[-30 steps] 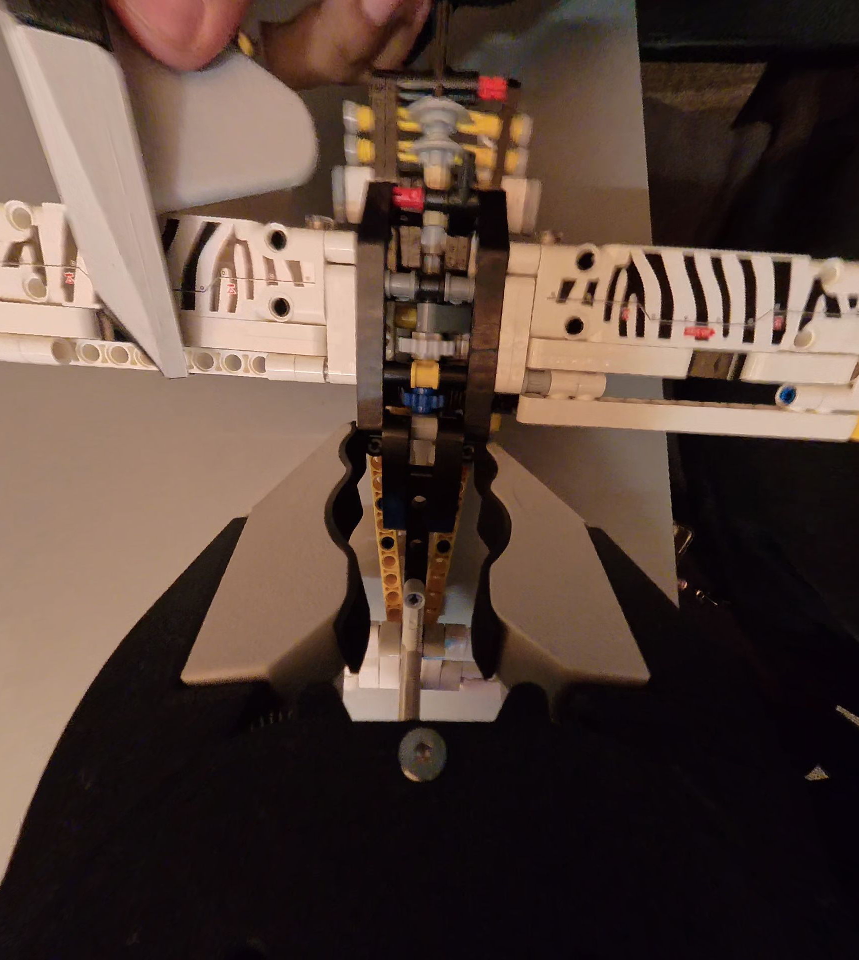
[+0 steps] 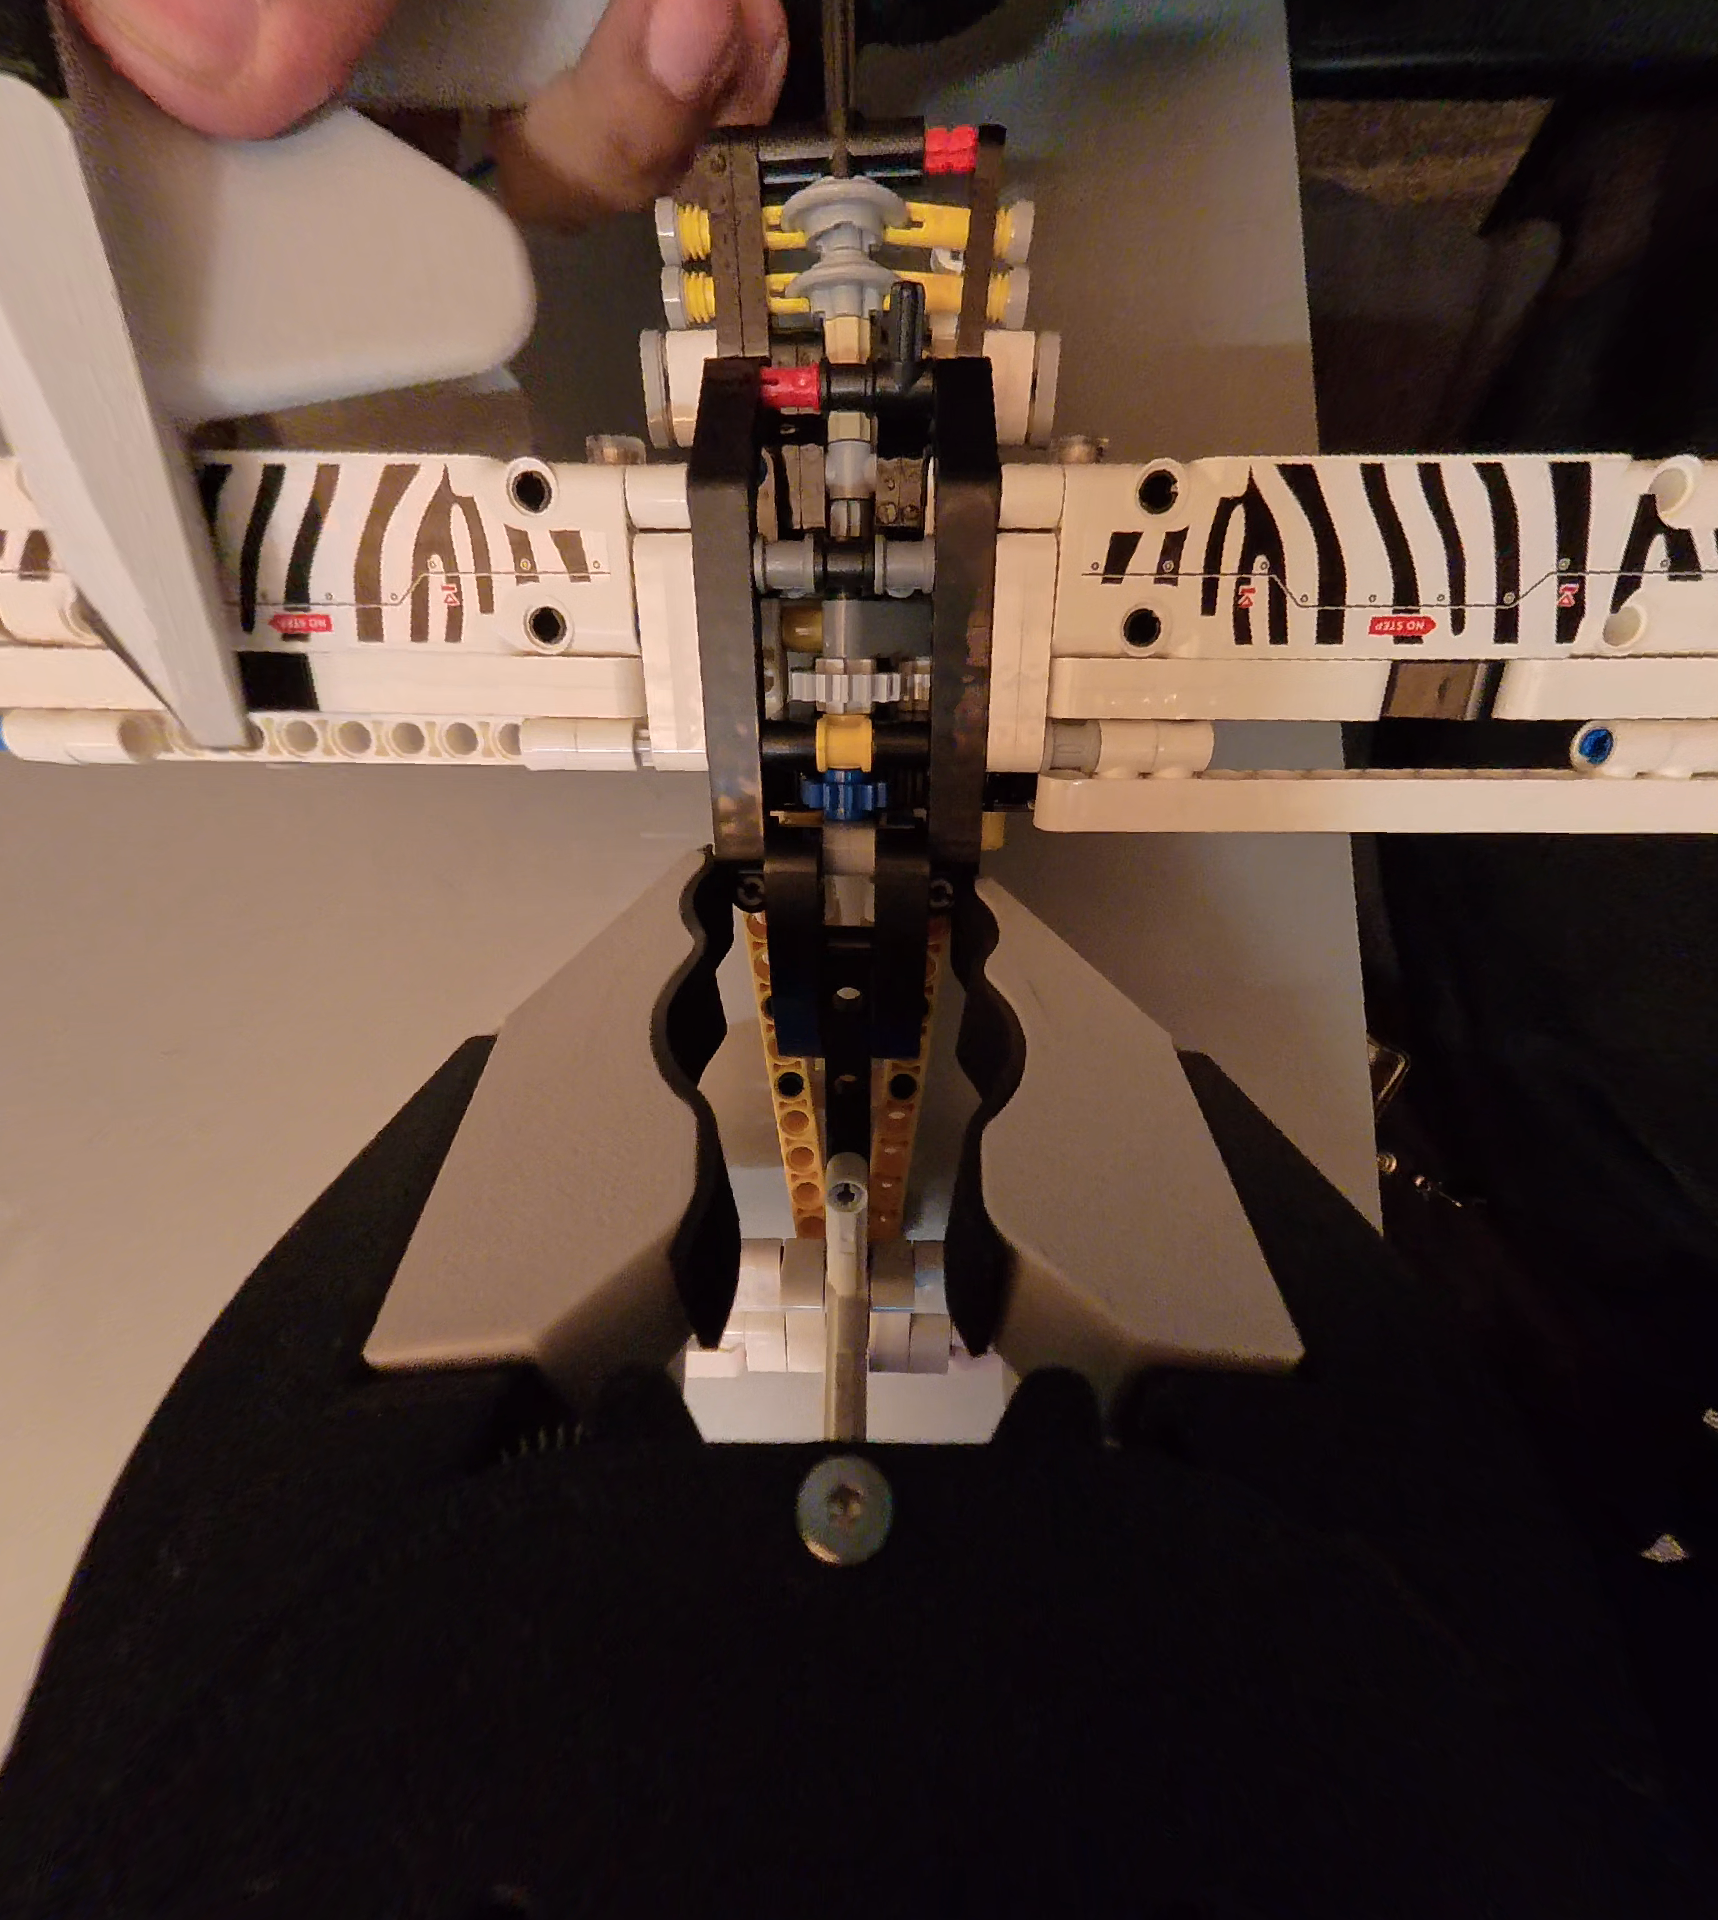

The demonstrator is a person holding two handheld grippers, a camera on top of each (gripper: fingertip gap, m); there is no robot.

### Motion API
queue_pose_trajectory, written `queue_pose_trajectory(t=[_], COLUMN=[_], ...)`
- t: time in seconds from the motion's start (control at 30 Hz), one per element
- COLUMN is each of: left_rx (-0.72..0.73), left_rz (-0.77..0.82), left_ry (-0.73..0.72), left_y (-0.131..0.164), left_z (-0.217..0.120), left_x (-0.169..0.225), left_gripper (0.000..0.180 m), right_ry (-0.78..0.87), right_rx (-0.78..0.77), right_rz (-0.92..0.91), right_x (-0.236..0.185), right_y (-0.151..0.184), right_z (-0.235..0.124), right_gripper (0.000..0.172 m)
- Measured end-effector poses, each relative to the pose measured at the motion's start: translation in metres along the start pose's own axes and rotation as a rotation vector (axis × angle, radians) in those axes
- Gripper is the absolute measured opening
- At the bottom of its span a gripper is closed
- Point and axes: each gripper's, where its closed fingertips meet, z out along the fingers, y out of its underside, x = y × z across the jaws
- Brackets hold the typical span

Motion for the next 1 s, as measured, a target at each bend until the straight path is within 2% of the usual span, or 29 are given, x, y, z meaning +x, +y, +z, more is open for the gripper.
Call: queue_pose_trajectory(t=[0.1,0.17,0.27,0.33,0.37,0.4,1.0], left_rx=[-0.018,-0.022,-0.014,-0.01,-0.008,-0.01,0.005], left_rz=[0.006,0.005,0.0,0.0,0.001,0.001,0.016], left_ry=[-0.014,-0.014,-0.002,0.004,0.006,0.006,0.035], left_y=[0.002,0.003,0.002,0.001,0.001,0.0,0.001], left_z=[-0.001,-0.002,-0.002,-0.002,-0.001,-0.001,-0.002], left_x=[0.0,0.0,0.0,0.001,0.001,0.001,0.006], left_gripper=[0.041,0.041,0.041,0.041,0.041,0.041,0.041], right_ry=[-0.011,0.037,0.019,0.028,0.038,0.044,0.02], right_rx=[0.019,-0.012,-0.041,-0.069,-0.083,-0.085,-0.053], right_rz=[0.016,0.016,0.023,0.013,0.0,-0.021,-0.081], right_x=[-0.005,-0.002,-0.013,-0.017,-0.018,-0.019,-0.019], right_y=[0.002,0.014,0.028,0.034,0.036,0.036,0.028], right_z=[-0.01,-0.015,-0.017,-0.015,-0.013,-0.011,-0.009], right_gripper=[0.042,0.046,0.045,0.036,0.019,0.012,0.007])
